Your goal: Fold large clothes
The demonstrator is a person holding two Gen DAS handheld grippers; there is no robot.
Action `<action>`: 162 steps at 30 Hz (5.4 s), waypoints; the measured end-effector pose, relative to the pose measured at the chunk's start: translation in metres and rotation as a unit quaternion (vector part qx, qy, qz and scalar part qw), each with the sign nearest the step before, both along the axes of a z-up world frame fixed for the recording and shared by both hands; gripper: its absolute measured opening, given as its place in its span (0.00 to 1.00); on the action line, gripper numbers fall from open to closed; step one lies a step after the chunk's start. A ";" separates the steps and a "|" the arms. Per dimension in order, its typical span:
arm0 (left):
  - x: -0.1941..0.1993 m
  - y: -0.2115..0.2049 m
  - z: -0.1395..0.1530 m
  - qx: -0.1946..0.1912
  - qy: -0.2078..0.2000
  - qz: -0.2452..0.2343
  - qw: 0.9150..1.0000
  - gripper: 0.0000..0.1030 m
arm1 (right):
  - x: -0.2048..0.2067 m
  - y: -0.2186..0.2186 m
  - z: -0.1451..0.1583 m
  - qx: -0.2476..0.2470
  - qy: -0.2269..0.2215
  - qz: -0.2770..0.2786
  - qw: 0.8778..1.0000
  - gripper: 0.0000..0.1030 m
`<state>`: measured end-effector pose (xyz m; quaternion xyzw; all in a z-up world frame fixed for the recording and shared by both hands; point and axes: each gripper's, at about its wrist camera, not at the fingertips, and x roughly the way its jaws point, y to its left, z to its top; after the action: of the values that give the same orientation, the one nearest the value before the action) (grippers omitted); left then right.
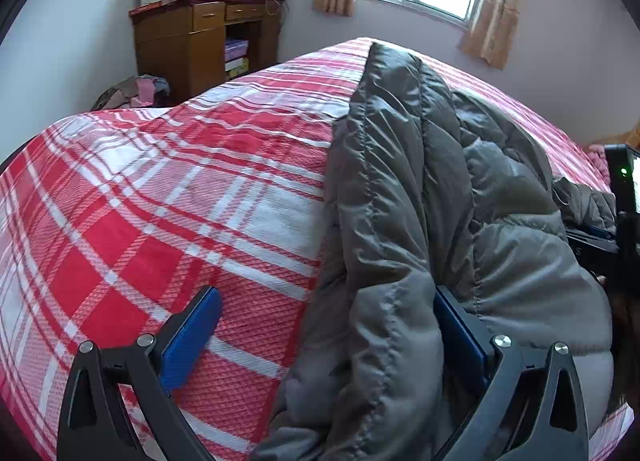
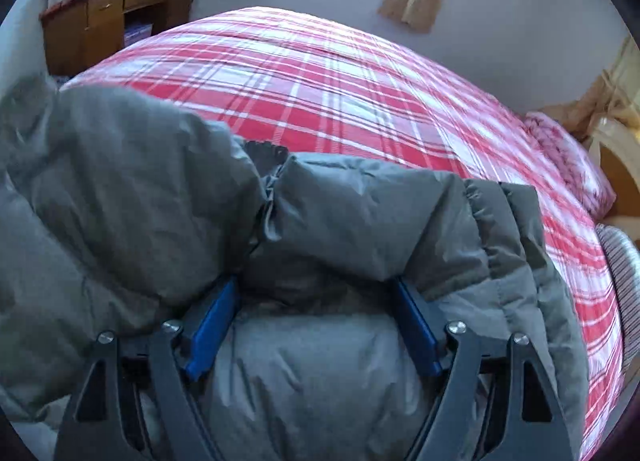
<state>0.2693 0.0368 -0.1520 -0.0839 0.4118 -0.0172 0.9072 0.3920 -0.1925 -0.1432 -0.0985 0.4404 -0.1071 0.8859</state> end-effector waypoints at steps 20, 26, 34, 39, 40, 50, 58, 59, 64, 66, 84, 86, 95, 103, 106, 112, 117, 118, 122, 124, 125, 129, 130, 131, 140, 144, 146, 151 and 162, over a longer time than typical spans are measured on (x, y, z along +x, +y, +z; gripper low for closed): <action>-0.020 -0.012 0.027 -0.089 -0.036 -0.088 0.992 0.10 | -0.170 -0.005 0.002 -0.012 -0.071 0.038 0.997 0.90; -0.034 0.001 0.050 -0.100 -0.065 -0.091 0.989 0.08 | -0.167 0.002 0.004 -0.022 -0.050 0.039 0.998 0.86; -0.070 0.029 0.086 -0.109 -0.100 -0.087 0.985 0.08 | -0.181 0.028 0.002 -0.033 -0.052 0.045 0.997 0.76; -0.078 0.053 0.117 -0.071 -0.117 -0.054 0.989 0.08 | -0.187 0.076 0.000 -0.029 -0.061 0.093 0.993 0.75; -0.076 0.052 0.124 -0.056 -0.121 -0.054 0.990 0.08 | -0.189 0.084 0.005 -0.013 -0.060 0.118 0.991 0.75; -0.084 -0.109 0.187 0.051 -0.196 -0.177 0.963 0.08 | -0.236 -0.058 0.082 0.071 -0.185 0.014 0.980 1.00; -0.077 -0.273 0.125 0.142 -0.182 -0.276 0.933 0.08 | -0.250 -0.201 0.034 0.102 -0.146 -0.138 0.974 1.00; -0.078 -0.290 0.111 0.158 -0.178 -0.286 0.928 0.08 | -0.251 -0.212 0.029 0.106 -0.142 -0.146 0.973 1.00; -0.092 -0.329 0.069 0.227 -0.184 -0.317 0.902 0.11 | -0.266 -0.238 0.005 0.140 -0.120 -0.175 0.967 1.00; -0.099 -0.334 0.069 0.242 -0.193 -0.317 0.897 0.16 | -0.268 -0.248 0.002 0.160 -0.121 -0.178 0.963 1.00; -0.075 -0.174 0.189 0.189 -0.253 -0.096 0.944 0.94 | -0.257 -0.242 0.043 0.130 -0.134 -0.166 0.968 0.97; -0.034 -0.136 0.172 0.190 -0.209 -0.021 0.959 0.94 | -0.249 -0.230 0.072 0.120 -0.151 -0.147 0.970 0.95; 0.054 -0.087 0.111 0.156 -0.093 0.066 0.981 0.94 | -0.157 -0.117 0.179 0.092 -0.148 -0.026 0.984 0.85; 0.073 -0.055 0.091 0.067 -0.060 0.133 0.987 0.94 | -0.077 -0.007 0.159 0.028 -0.098 0.022 0.995 0.69; 0.078 -0.044 0.083 0.041 -0.048 0.140 0.988 0.94 | -0.067 0.019 0.144 0.000 -0.092 0.050 0.995 0.67; 0.073 -0.082 0.094 0.001 -0.087 0.083 0.993 0.94 | -0.054 -0.002 0.104 -0.038 -0.056 0.023 0.997 0.54; 0.071 -0.160 0.113 0.060 -0.115 -0.008 0.991 0.94 | -0.078 -0.076 0.073 0.028 -0.042 -0.042 0.998 0.54; 0.068 -0.177 0.116 0.089 -0.126 -0.023 0.988 0.94 | -0.083 -0.089 0.066 0.040 -0.041 -0.055 0.997 0.54; 0.052 -0.229 0.117 0.159 -0.161 -0.080 0.971 0.94 | -0.109 -0.135 0.045 0.118 -0.065 -0.094 0.986 0.56; 0.051 -0.248 0.107 0.184 -0.156 -0.101 0.965 0.94 | -0.116 -0.151 0.036 0.148 -0.074 -0.114 0.980 0.59; 0.052 -0.255 0.102 0.195 -0.152 -0.109 0.963 0.94 | -0.119 -0.158 0.030 0.157 -0.080 -0.122 0.977 0.60; 0.058 -0.280 0.079 0.236 -0.139 -0.124 0.954 0.94 | -0.122 -0.174 0.014 0.186 -0.099 -0.134 0.968 0.61; 0.059 -0.282 0.076 0.232 -0.136 -0.125 0.955 0.94 | -0.123 -0.179 0.012 0.196 -0.100 -0.136 0.966 0.61; 0.060 -0.283 0.075 0.231 -0.135 -0.124 0.956 0.94 | -0.124 -0.182 0.011 0.197 -0.100 -0.137 0.966 0.61; 0.037 -0.233 0.130 0.163 -0.177 -0.105 0.965 0.94 | -0.147 -0.171 0.055 0.130 -0.147 -0.109 0.974 0.41; 0.044 -0.219 0.135 0.146 -0.156 -0.089 0.973 0.94 | -0.138 -0.142 0.091 0.103 -0.176 -0.046 0.978 0.37; 0.043 -0.217 0.133 0.150 -0.160 -0.090 0.972 0.94 | -0.119 -0.127 0.093 0.097 -0.169 -0.008 0.981 0.37; 0.049 -0.219 0.113 0.126 -0.137 -0.102 0.977 0.94 | -0.083 -0.129 0.045 0.054 -0.093 -0.006 0.994 0.23; 0.048 -0.271 0.069 0.198 -0.138 -0.157 0.958 0.95 | -0.093 -0.184 0.014 0.070 -0.090 -0.100 0.988 0.22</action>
<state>0.3173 -0.2339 -0.0826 0.1662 0.2853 -0.0893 0.9397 0.2992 -0.3765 -0.1295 0.0184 0.3726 -0.1720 0.9117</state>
